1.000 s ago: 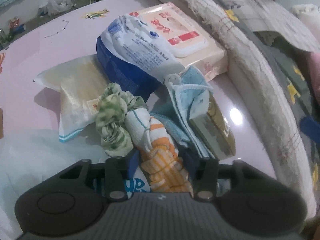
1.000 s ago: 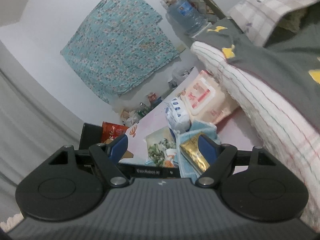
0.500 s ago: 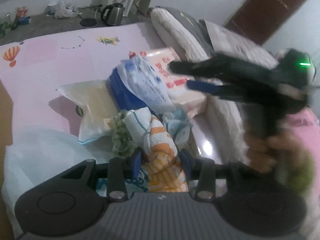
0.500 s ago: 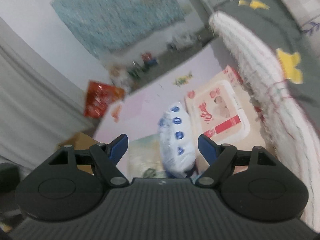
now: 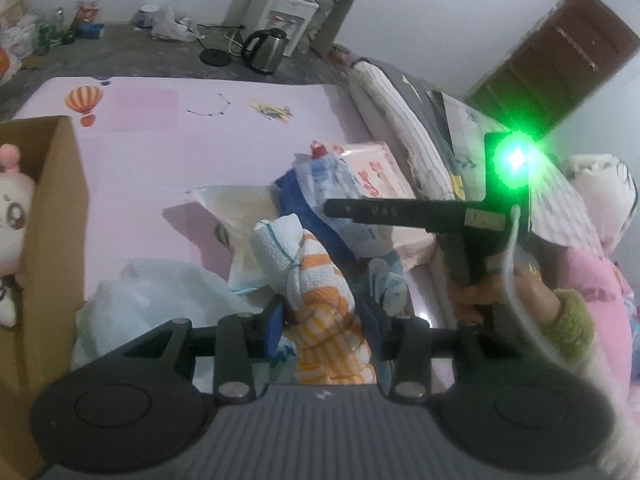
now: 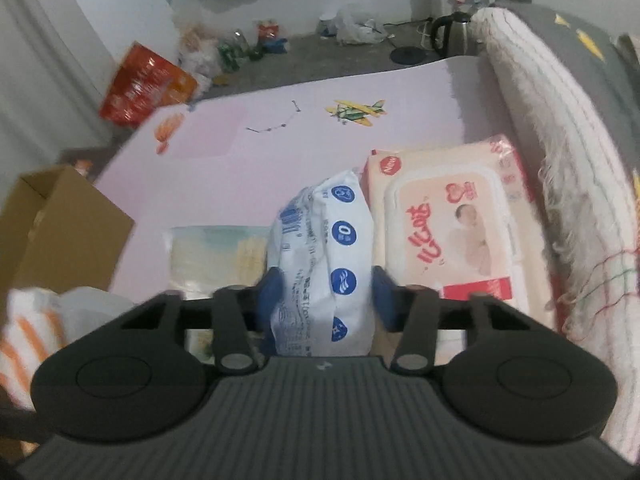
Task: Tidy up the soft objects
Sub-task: 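Lift the orange-striped cloth with the left gripper while the right gripper grasps the white wet-wipes pack, then carry the cloth into the box and release it while the right gripper lifts the wipes pack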
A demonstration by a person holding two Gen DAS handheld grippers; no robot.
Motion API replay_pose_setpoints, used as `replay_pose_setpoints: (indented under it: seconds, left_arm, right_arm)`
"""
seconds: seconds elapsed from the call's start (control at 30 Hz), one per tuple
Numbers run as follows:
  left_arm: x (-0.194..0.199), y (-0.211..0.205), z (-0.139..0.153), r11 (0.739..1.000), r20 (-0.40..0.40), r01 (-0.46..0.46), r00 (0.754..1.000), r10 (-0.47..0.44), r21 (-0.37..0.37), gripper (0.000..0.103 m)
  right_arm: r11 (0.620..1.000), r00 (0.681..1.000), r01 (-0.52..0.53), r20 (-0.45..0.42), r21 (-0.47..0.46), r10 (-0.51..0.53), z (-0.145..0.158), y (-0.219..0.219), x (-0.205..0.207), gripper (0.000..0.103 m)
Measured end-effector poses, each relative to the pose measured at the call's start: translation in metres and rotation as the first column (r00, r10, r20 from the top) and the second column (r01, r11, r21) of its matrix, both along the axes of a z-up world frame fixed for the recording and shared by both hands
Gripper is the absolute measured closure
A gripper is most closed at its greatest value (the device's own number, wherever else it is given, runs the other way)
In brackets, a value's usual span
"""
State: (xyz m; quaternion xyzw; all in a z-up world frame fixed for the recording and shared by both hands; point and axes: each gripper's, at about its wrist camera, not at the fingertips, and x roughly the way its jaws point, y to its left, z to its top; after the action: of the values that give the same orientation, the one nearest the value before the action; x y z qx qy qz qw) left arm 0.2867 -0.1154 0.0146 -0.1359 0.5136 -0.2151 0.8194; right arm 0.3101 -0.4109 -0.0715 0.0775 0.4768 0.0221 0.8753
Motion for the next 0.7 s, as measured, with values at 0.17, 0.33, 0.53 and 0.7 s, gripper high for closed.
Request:
replay_pose_setpoints:
  seconds: [0.17,0.33,0.53,0.7]
  left_arm:
    - [-0.008,0.016,0.010,0.999,0.016,-0.036,0.999,0.037,-0.020,0.061]
    - [-0.019,0.032,0.025,0.997,0.053,-0.067,0.996,0.069,-0.043,0.061]
    - [-0.037,0.048,0.048,0.993,0.097,-0.092,0.990,0.098,-0.069,0.061]
    - [-0.064,0.068,0.076,0.993,0.149,-0.109,0.982,0.116,-0.053,0.061]
  right_arm:
    - [0.999,0.998,0.042,0.044,0.017,-0.043,0.008,-0.003,-0.004,0.074]
    - [0.988,0.985,0.097,0.129,0.121,-0.113,0.034,-0.022,-0.014,0.075]
    - [0.944,0.959,0.133,0.203,0.302,-0.200,0.068,-0.048,-0.057,0.075]
    - [0.906,0.942,0.096,0.256,0.412,-0.217,0.089,-0.048,-0.107,0.075]
